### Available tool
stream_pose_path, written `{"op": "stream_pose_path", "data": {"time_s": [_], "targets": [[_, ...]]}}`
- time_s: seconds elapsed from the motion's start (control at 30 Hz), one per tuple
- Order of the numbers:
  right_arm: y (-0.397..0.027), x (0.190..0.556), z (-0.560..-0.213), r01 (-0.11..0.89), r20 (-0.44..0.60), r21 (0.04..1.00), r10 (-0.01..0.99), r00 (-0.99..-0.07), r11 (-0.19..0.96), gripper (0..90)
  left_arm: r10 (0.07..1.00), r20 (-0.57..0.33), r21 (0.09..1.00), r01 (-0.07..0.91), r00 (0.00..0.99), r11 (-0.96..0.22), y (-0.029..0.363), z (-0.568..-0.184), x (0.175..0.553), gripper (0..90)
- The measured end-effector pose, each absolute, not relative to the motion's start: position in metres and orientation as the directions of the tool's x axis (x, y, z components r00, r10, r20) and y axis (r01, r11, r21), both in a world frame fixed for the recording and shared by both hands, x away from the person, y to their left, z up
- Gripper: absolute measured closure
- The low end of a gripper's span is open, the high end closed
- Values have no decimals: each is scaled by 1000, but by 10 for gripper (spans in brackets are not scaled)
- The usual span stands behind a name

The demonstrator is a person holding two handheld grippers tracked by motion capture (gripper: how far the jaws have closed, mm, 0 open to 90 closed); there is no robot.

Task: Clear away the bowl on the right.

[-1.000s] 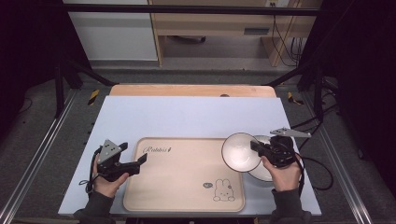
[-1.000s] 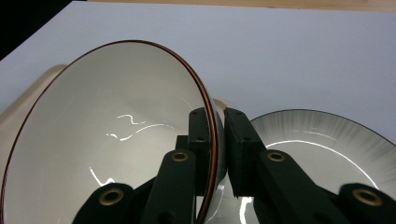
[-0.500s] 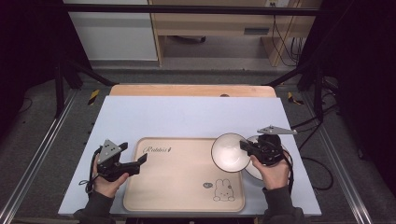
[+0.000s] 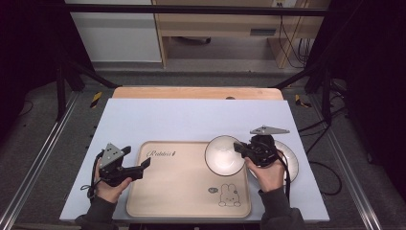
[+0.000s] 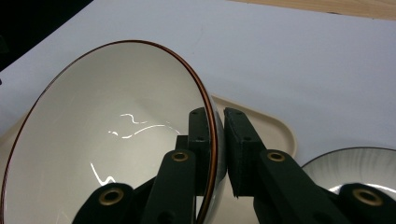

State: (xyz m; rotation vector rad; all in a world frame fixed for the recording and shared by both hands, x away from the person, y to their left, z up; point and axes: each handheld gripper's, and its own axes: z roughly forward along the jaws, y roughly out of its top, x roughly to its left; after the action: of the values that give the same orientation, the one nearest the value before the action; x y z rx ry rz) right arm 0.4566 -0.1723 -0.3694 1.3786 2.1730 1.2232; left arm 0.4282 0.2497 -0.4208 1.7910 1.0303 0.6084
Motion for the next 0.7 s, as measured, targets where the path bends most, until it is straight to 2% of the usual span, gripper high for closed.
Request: {"op": "stream_pose_path", "data": {"time_s": [0.7], "targets": [[-136,473,-374,604,210,771,816,-539,200,818,848,-35,905,376,529,-197,251,-418,427,133]]}}
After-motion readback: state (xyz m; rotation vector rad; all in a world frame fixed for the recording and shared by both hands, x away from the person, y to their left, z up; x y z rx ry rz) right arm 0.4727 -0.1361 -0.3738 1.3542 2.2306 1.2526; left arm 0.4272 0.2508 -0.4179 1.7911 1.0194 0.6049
